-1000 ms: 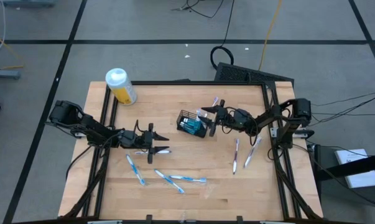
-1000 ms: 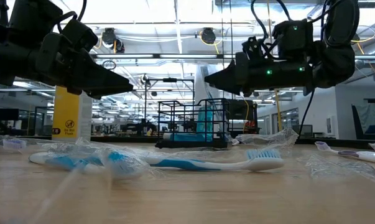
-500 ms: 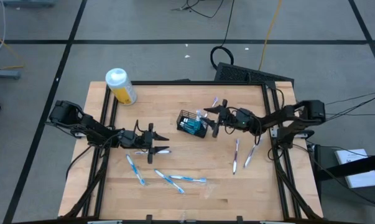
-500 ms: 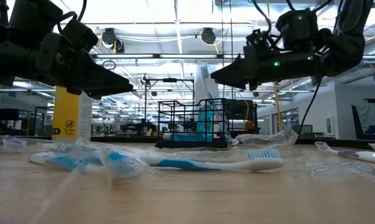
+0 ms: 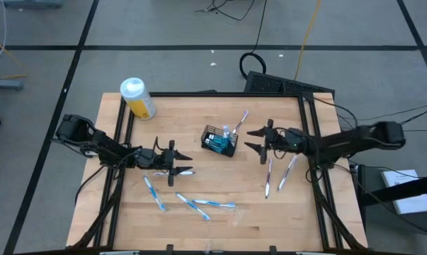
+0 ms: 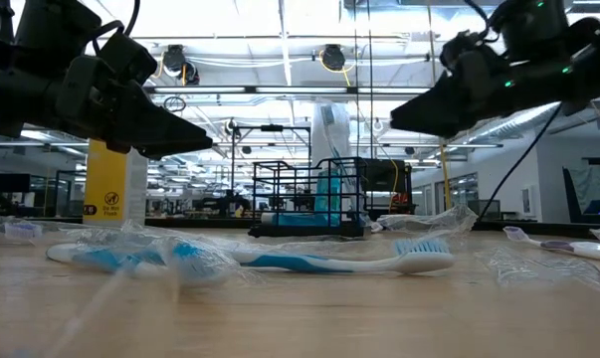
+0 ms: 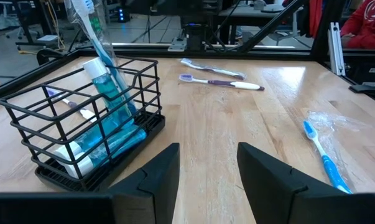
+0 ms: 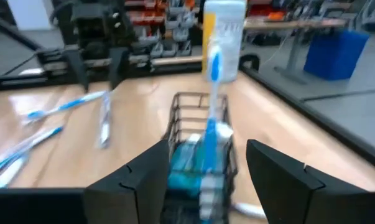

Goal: Pick & Place toothbrushing station
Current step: Put the blue toothbrush into the wire organizer

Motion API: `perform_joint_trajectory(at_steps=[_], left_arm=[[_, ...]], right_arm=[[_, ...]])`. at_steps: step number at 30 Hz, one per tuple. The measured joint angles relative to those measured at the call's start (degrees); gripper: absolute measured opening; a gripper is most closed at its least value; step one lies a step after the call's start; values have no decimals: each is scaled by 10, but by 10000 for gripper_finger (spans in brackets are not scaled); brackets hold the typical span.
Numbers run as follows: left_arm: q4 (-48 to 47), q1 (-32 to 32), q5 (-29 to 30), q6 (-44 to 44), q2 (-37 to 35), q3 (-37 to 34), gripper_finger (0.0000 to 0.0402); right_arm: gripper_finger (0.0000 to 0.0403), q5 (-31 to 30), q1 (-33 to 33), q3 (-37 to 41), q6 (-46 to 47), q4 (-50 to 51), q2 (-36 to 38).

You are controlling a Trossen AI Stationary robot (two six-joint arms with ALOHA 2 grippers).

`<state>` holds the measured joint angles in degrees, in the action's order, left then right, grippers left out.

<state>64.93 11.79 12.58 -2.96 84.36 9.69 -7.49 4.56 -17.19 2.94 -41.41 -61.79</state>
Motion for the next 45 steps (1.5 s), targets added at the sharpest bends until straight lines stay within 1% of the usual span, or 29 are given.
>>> perform_joint_trajectory(at_steps=[3,7,15,18,22,23,26,31,35,36,41,45], left_arm=[[-3,0,0,-2,0,0,168],[-4,0,0,-2,0,0,168],[-7,0,0,-5,0,0,168],[-10,0,0,-6,0,0,168],[-10,0,0,-4,0,0,168],[-10,0,0,-4,0,0,168],[-10,0,0,-4,0,0,168],[-10,0,0,-8,0,0,168],[-10,0,0,-12,0,0,168],[-10,0,0,-12,0,0,168],[-10,0,0,-15,0,0,168],[-11,0,-8,-45,0,0,168]], right_arm=[[197,2,-40,0,26,53,41],[195,0,-109,-5,67,76,47],[194,-55,-248,-87,141,166,-25],[194,-76,-296,-114,179,173,-63],[194,-112,-346,-125,236,170,-122],[194,-121,-354,-125,253,166,-138],[194,-123,-368,-125,286,133,-190],[194,-123,-385,-125,299,30,-273],[194,-124,-395,-125,319,-5,-319],[194,-133,-398,-126,321,-10,-327],[194,-137,-403,-164,311,6,-363],[194,-137,-403,-191,297,45,-382]])
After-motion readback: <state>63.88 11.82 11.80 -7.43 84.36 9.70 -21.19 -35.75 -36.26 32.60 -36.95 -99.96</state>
